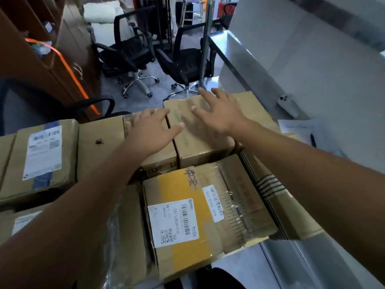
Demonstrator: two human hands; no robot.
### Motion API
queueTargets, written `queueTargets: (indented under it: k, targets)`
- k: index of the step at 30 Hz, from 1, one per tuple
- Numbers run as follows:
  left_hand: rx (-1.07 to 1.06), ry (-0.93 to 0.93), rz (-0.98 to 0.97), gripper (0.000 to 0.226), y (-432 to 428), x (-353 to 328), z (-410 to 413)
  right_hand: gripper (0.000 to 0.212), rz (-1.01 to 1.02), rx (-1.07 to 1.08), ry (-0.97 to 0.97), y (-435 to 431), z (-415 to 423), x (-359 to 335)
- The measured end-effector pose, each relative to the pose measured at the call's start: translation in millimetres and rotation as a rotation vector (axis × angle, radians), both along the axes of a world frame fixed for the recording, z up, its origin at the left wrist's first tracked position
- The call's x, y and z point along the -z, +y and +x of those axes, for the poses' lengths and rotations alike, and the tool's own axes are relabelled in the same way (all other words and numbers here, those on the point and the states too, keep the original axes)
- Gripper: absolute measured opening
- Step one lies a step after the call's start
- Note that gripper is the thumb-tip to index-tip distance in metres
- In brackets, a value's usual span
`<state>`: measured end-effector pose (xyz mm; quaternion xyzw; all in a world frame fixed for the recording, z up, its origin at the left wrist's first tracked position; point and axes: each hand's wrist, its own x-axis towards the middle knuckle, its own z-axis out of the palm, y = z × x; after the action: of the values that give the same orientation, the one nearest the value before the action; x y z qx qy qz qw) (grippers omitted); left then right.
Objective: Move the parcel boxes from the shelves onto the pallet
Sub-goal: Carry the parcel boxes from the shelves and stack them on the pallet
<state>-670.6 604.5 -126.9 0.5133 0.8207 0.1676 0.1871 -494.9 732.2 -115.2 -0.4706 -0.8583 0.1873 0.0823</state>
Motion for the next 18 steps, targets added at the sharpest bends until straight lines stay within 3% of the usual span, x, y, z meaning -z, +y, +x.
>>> queueTargets:
  k: [4,7,12,15,18]
  targets:
    - [0.099,-0.025,0.044,0.072,28.9,-4.3,38.3,0.071,0.005,0.116,-0.106,41.0,56.2,-14.4]
    - [0.149,-0.061,0.059,0.071,50.2,-5.9,69.2,0.07,-0.101,0.16,-0.172,64.5,91.5,-12.4]
    - [0.132,-0.1,0.054,0.074,72.4,1.7,108.4,0.072,-0.281,0.047,-0.218,74.9,115.8,4.0]
    - [0.104,-0.025,0.038,0.084,75.4,7.4,121.8,0.084,-0.277,-0.016,-0.219,77.1,114.1,11.7]
    - [0.052,0.005,0.048,0.076,76.3,6.9,128.2,0.088,-0.289,-0.054,-0.199,80.1,110.9,9.3]
